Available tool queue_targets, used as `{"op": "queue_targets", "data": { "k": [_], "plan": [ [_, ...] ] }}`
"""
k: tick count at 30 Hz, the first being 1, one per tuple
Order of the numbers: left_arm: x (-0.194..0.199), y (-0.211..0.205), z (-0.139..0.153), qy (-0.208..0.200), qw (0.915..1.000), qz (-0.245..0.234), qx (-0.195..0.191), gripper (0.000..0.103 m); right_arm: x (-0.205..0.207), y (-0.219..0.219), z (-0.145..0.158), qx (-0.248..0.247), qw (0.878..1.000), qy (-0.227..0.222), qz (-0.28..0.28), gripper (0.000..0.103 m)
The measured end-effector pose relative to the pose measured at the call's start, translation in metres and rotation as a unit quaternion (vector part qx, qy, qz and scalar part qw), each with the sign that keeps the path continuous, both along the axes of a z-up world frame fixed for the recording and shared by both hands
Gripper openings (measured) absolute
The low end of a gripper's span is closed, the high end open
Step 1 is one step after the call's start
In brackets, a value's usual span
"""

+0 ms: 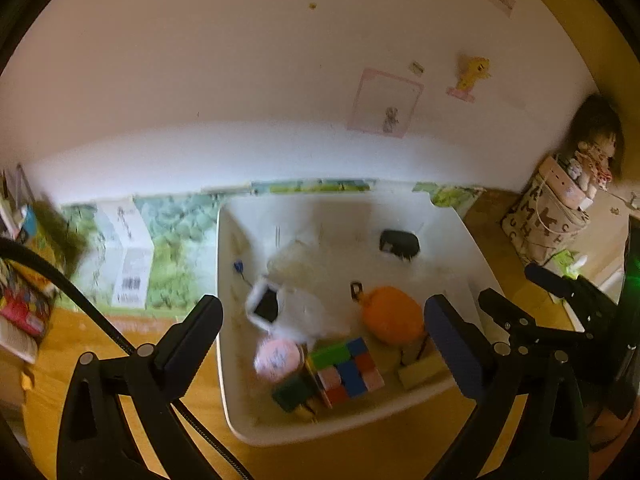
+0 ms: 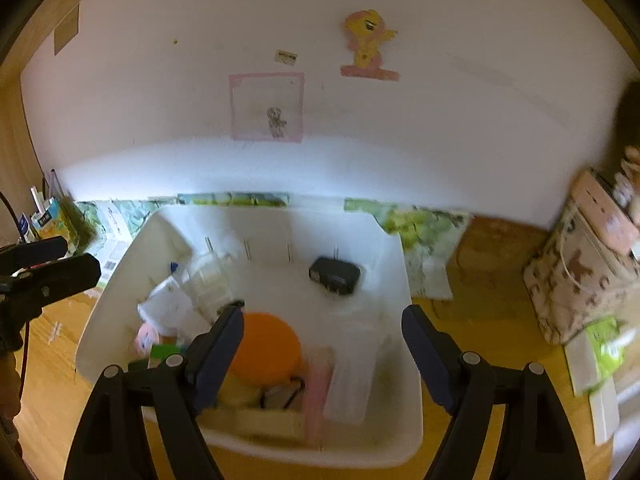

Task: Organize rigid objects

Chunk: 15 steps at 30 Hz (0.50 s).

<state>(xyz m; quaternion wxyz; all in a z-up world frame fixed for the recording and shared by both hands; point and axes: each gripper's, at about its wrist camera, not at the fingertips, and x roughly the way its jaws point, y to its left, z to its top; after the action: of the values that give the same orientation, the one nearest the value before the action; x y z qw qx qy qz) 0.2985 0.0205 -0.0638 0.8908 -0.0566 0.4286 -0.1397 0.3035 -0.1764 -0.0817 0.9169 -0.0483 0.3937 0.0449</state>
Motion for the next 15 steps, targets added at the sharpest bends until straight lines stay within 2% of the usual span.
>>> {"op": "queue_targets", "data": {
  "k": [4, 9, 11, 12, 13, 15],
  "plan": [
    [-0.027, 0.009, -0.013, 0.028, 0.9993, 0.016, -0.017, 0.101, -0.030, -0.003, -0.009, 0.007, 1.000, 0.018, -0.011, 0.084],
    [-0.076, 0.019, -0.034, 0.074, 0.9961, 0.044, -0.019, 0.101, -0.075, -0.006, -0.025, 0.017, 0.998, 0.060, -0.019, 0.085],
    [-0.099, 0.020, -0.040, 0.088, 0.9948, 0.051, -0.014, 0.101, -0.098, -0.008, -0.032, 0.023, 0.997, 0.076, -0.023, 0.092],
    [-0.109, 0.020, -0.042, 0.090, 0.9945, 0.053, -0.011, 0.101, -0.108, -0.009, -0.036, 0.028, 0.996, 0.085, -0.025, 0.099],
    [-0.121, 0.020, -0.043, 0.092, 0.9941, 0.058, -0.005, 0.101, -0.118, -0.011, -0.039, 0.034, 0.995, 0.096, -0.025, 0.103],
    [-0.142, 0.019, -0.046, 0.099, 0.9926, 0.070, 0.007, 0.101, -0.137, -0.013, -0.044, 0.042, 0.992, 0.115, -0.025, 0.103]
  ]
}}
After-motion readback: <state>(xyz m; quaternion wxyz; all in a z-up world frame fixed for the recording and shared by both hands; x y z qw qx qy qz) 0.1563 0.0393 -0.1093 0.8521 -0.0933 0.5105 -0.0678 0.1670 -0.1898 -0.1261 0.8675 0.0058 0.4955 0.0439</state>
